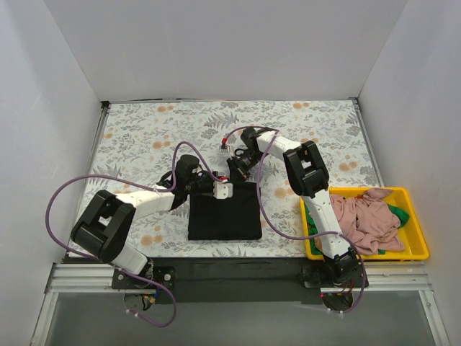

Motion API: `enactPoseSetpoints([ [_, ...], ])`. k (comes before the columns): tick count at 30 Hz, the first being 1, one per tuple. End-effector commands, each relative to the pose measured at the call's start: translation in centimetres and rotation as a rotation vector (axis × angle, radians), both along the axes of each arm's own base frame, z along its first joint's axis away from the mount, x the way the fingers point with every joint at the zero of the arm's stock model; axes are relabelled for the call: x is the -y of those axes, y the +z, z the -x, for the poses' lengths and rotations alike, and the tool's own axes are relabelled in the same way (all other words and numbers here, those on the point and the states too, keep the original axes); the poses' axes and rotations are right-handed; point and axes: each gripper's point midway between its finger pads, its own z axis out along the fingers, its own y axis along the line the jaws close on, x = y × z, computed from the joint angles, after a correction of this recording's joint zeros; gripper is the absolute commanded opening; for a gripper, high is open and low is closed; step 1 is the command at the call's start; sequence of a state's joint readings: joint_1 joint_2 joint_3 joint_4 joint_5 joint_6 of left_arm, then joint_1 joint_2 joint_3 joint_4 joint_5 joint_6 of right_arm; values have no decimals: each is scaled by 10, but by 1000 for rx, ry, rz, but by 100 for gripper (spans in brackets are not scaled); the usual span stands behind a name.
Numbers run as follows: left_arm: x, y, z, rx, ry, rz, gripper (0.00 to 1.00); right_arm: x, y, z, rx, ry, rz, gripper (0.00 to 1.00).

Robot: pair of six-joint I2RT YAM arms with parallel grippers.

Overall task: Fold and stack the t-shirts
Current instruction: Fold the tshirt

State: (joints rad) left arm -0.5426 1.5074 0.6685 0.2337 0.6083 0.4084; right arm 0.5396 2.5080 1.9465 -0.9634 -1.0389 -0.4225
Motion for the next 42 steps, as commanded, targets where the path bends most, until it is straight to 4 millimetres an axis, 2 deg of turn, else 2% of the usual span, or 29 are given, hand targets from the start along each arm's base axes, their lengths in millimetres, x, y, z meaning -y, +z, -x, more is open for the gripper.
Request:
enactPoseSetpoints([
  [1,6,19,-18,108,8,23,0,10,-28,6,28,35,77,4],
  [8,3,4,-25,139,42,16,0,10,-27,5,29,34,75,3],
  [11,1,-4,-19,161,13,5,0,10,-27,1,38,27,82,4],
  [12,-3,-14,-14,159,14,-7,0,9,-25,-1,49,26,87,4],
  [18,-7,-15,-17,236,24,-4,0,4,-3,-17,135,9,98,5],
  [20,-6,-11,-16,245,20,5,0,1,14,-23,195,9,92,8],
  [23,-5,-10,-13,258,-2,7,2,3,33,-40,312,-7,127,18],
  [24,-5,-10,-11,260,-8,10,7,7,34,-48,356,-20,163,22],
  [25,-5,-9,-10,263,-11,13,13,12,43,-57,373,-46,166,30],
  [27,-5,-2,-10,258,-3,20,26,19,56,-71,420,-81,178,38],
  [28,-6,2,-11,248,7,24,29,27,68,-80,451,-106,175,46],
  [30,-9,19,-18,216,66,29,34,39,81,-93,509,-132,192,51],
  [31,-14,16,-14,121,108,30,35,49,95,-102,551,-152,187,53],
  [32,-15,48,-25,126,150,77,36,54,102,-105,568,-162,186,53],
  [33,-18,55,-27,75,180,88,37,65,115,-106,580,-182,178,53],
  [34,-25,48,-19,-97,238,88,38,69,119,-103,576,-183,170,53],
  [35,-36,52,-23,-168,289,99,39,73,123,-99,581,-175,157,53],
  [36,-33,72,-26,-234,283,128,39,79,123,-87,568,-164,160,53],
  [37,-43,56,-11,-402,328,85,39,81,122,-80,562,-151,158,53],
  [38,-54,55,-12,-494,388,101,40,83,120,-73,557,-135,153,53],
  [39,-57,57,-10,-562,396,106,41,84,118,-68,546,-128,153,54],
  [40,-61,53,-4,-664,411,86,41,86,111,-60,526,-118,167,60],
  [42,-71,48,-6,-797,475,92,42,87,104,-57,517,-107,186,62],
])
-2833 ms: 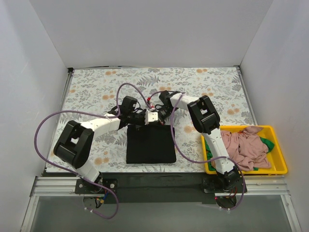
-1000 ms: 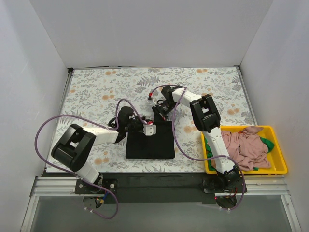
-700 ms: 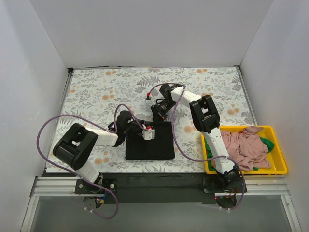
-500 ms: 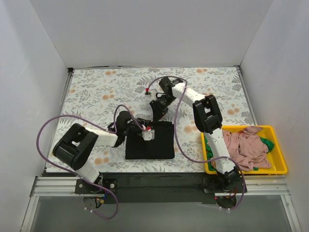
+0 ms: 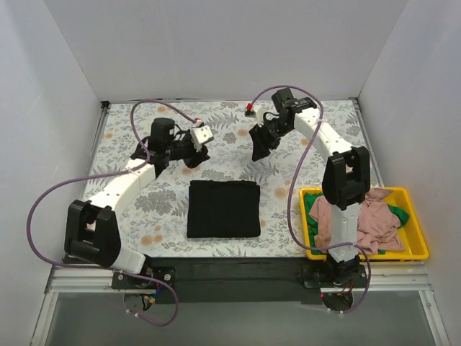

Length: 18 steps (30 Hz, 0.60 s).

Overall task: Fold and stack the t-shirts
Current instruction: Fold the tshirt

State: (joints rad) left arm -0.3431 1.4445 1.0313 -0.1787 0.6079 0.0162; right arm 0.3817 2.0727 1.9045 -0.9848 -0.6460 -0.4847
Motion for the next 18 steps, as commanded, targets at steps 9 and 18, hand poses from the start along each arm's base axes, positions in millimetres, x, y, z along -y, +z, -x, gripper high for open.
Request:
enactPoseSetpoints([
  [9,-44,-86,46,-961,151,38,59,-15,-62,36,-96,118,130,61],
  [18,-54,-126,43,-1002,223,-25,59,-7,-95,49,-138,151,200,51],
])
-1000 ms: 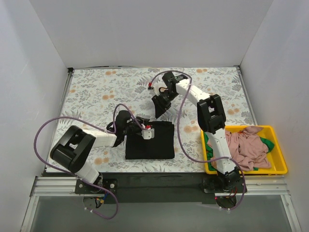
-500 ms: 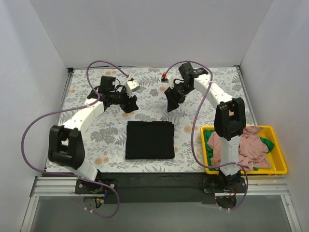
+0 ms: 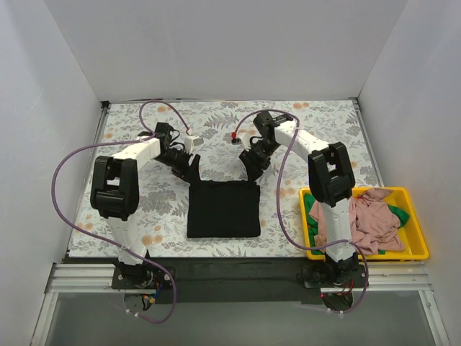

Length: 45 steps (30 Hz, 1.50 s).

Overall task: Fold and stack the t-shirts
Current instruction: Fold the tshirt

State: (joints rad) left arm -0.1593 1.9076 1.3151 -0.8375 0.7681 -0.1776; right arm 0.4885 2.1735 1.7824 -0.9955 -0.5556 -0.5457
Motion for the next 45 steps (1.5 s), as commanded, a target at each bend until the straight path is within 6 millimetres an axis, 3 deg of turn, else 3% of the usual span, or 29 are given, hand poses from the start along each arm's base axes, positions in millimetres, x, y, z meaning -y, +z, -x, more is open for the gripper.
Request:
enactPoseSetpoints([
  [1,0,-4,-1,-6,20,-15,57,5,-15,1,-7,21,36,45],
  [3,-2,-8,-6,4,29,-33,54,8,-18,2,-5,29,48,37],
  [4,-3,-11,-8,-1,32,-36,48,8,-19,1,1,33,50,25],
  [6,-3,-14,-10,-12,32,-38,37,8,-22,-3,9,30,63,14],
  [7,-3,-18,-12,-27,32,-42,31,7,-20,-8,22,24,63,3],
  [8,-3,-20,-13,-32,33,-47,20,6,-20,-11,29,20,65,1],
  [12,-4,-26,-25,-32,45,-64,0,6,-24,-26,56,-9,85,1],
  [17,-12,-31,-57,31,102,-92,0,7,-23,-54,108,-77,95,1],
  [21,-18,-32,-91,69,152,-102,0,9,-20,-87,181,-131,112,1],
  [22,-18,-30,-95,73,155,-100,0,6,-11,-99,219,-140,98,1],
  [23,-17,-27,-99,75,165,-96,3,4,-6,-105,238,-145,91,1],
  [24,-18,-23,-105,89,178,-92,15,4,-3,-109,245,-158,85,1],
  [26,-15,10,-113,128,198,-18,35,-1,17,-114,263,-174,42,26],
  [27,-14,23,-114,141,205,10,37,-1,42,-112,287,-183,2,39],
  [28,-10,52,-106,165,193,62,48,-6,56,-105,278,-178,-46,64],
  [29,-8,64,-100,159,197,82,62,-6,63,-93,256,-174,-66,77],
  [30,-3,78,-90,150,193,117,75,-11,97,-79,263,-165,-149,89],
  [31,3,85,-70,92,180,174,79,-13,110,-67,235,-177,-185,98],
  [32,9,107,-53,93,171,224,81,-13,105,-48,169,-181,-205,98],
  [33,15,113,-37,22,197,262,81,-21,133,-26,130,-157,-303,99],
  [34,25,101,-12,-77,201,291,82,-24,136,-9,53,-169,-334,98],
  [35,32,113,4,-101,197,324,83,-24,135,13,-10,-164,-357,98],
  [37,47,119,28,-217,225,402,84,-38,136,48,-148,-149,-402,98],
  [38,51,114,55,-298,224,445,84,-46,126,67,-197,-129,-405,98],
  [39,59,118,59,-330,241,486,84,-52,126,79,-253,-121,-422,98],
  [41,77,110,89,-394,191,489,85,-64,119,94,-358,-137,-430,98],
  [42,84,110,96,-404,174,487,85,-68,109,114,-441,-125,-423,98],
  [45,94,89,111,-508,189,459,86,-77,88,127,-490,-124,-408,98],
])
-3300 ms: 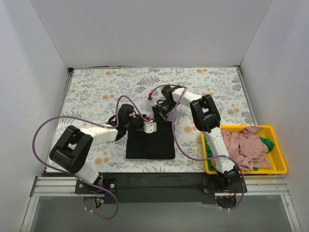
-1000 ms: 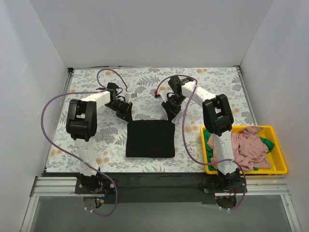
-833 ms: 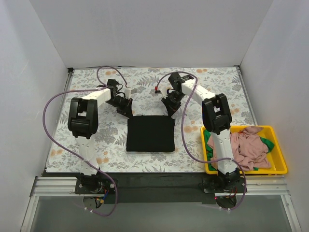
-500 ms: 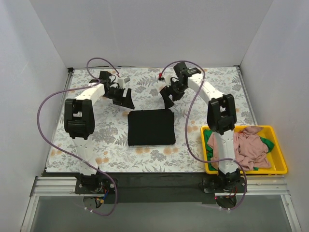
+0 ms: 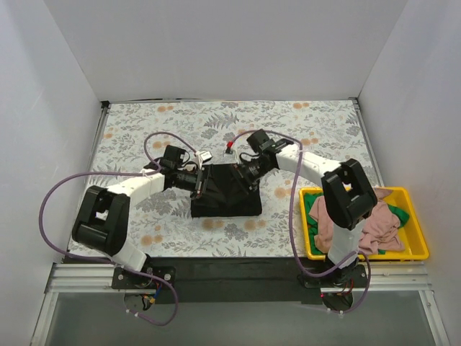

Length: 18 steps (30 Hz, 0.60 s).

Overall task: Fold and stack the t-shirts
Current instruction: Fold the tshirt

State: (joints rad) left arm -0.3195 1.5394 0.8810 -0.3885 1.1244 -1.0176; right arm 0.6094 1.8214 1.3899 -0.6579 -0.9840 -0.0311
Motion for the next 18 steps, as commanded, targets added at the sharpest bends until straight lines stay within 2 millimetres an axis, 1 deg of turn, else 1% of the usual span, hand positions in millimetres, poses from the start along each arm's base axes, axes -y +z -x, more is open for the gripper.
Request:
enactPoseSetpoints([
  [1,11,-4,-2,-114,32,56,86,-11,-18,17,-180,3,-27,98],
  [2,10,-13,-4,-127,44,37,86,-10,-29,18,-198,0,-7,99],
  [3,7,-25,-2,-150,56,18,86,-6,-48,14,-216,-11,20,98],
  [4,3,-42,-5,-197,77,-9,86,-1,-61,14,-242,-23,44,98],
  [5,-1,-50,-6,-219,88,-17,86,3,-71,12,-265,-37,59,98],
  [6,-5,-59,-8,-241,102,-24,86,11,-90,5,-283,-60,87,98],
  [7,-15,-77,-13,-295,146,-61,87,18,-102,5,-304,-76,114,98],
  [8,-22,-86,-14,-322,165,-70,87,25,-116,5,-335,-92,139,98],
  [9,-28,-92,-15,-350,183,-68,87,33,-123,0,-350,-119,147,98],
  [10,-38,-97,-20,-376,216,-68,87,38,-129,1,-356,-125,156,98],
  [11,-43,-108,-18,-411,227,-82,87,44,-136,2,-374,-138,172,98],
  [13,-51,-117,-14,-436,234,-90,88,51,-140,0,-385,-157,180,98],
  [15,-54,-119,-13,-437,240,-95,88,54,-136,-3,-386,-171,173,98],
  [16,-55,-118,-13,-437,245,-93,88,56,-134,-3,-385,-173,173,98],
  [17,-56,-115,-13,-439,247,-81,88,58,-127,-6,-366,-175,163,98],
  [18,-57,-108,-16,-421,249,-67,88,59,-123,-7,-339,-166,161,98],
])
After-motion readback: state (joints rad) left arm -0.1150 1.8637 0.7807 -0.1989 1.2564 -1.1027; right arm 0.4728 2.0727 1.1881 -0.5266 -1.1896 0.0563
